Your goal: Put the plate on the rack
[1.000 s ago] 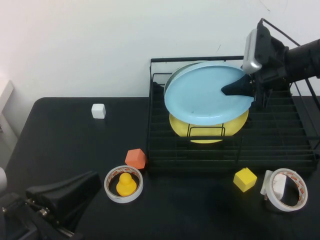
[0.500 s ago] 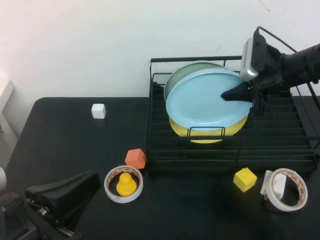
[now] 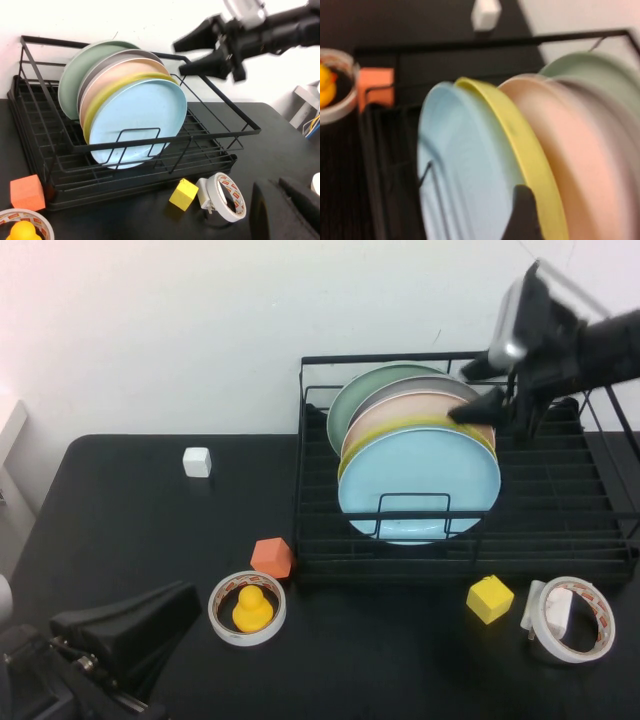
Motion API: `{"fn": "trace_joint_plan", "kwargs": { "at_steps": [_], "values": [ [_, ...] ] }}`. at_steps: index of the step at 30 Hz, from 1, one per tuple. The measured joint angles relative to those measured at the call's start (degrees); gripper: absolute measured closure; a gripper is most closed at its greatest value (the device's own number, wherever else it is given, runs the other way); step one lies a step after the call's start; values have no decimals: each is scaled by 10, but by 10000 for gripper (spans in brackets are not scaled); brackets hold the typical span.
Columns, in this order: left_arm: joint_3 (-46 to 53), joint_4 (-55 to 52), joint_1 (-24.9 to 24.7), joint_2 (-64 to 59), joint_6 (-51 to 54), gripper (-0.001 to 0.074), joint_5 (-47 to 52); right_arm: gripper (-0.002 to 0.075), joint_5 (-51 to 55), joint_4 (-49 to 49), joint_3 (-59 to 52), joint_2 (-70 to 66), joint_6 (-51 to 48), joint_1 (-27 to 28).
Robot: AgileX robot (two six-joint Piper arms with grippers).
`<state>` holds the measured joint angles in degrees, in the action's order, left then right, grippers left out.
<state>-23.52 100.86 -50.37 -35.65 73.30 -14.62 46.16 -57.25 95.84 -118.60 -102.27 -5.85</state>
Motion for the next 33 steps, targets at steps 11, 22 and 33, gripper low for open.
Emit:
{"fn": "trace_joint_plan", "kwargs": {
  "at_steps": [11,22,33],
  "values": [
    [0,0,0,0,20,736,-30,300,19,49,1,166,160,2],
    [74,0,0,93,44,736,-38,707,184,187,-8,368,350,2],
    [109,6,0,265,44,736,-177,722,56,141,-254,647,356,2]
  ]
}}
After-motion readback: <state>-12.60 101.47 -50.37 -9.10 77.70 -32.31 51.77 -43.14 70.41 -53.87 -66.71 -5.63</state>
